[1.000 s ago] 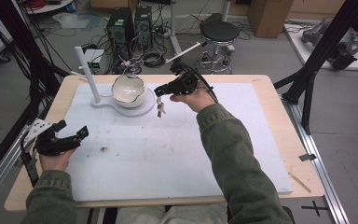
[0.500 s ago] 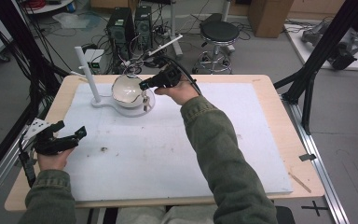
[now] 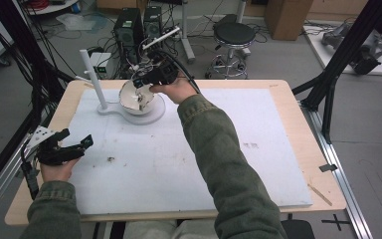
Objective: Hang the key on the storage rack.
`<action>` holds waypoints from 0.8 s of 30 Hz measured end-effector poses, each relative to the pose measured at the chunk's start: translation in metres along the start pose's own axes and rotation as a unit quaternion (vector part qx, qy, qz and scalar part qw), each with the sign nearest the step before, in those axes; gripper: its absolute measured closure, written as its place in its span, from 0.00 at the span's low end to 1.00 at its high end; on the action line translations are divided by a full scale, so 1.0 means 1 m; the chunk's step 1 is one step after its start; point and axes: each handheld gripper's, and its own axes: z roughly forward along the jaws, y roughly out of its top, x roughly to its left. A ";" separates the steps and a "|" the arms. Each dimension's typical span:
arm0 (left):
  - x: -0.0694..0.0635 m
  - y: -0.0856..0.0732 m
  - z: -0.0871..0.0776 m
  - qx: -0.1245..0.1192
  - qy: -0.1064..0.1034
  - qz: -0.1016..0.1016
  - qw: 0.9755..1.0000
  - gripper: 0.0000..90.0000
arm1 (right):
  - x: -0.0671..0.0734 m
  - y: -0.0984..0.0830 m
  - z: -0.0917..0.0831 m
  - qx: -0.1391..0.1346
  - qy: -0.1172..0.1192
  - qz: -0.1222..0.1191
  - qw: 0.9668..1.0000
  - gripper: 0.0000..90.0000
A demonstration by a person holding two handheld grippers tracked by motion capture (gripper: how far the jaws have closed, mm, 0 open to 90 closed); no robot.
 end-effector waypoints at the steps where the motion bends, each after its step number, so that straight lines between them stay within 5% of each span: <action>1: 0.000 0.000 0.000 0.001 0.000 0.001 1.000 0.02 | 0.001 0.002 0.001 0.001 0.002 -0.001 1.000 0.89; 24: 0.001 0.001 -0.001 -0.006 0.000 -0.010 1.000 0.02 | 0.014 0.039 0.039 0.010 0.020 -0.020 1.000 0.89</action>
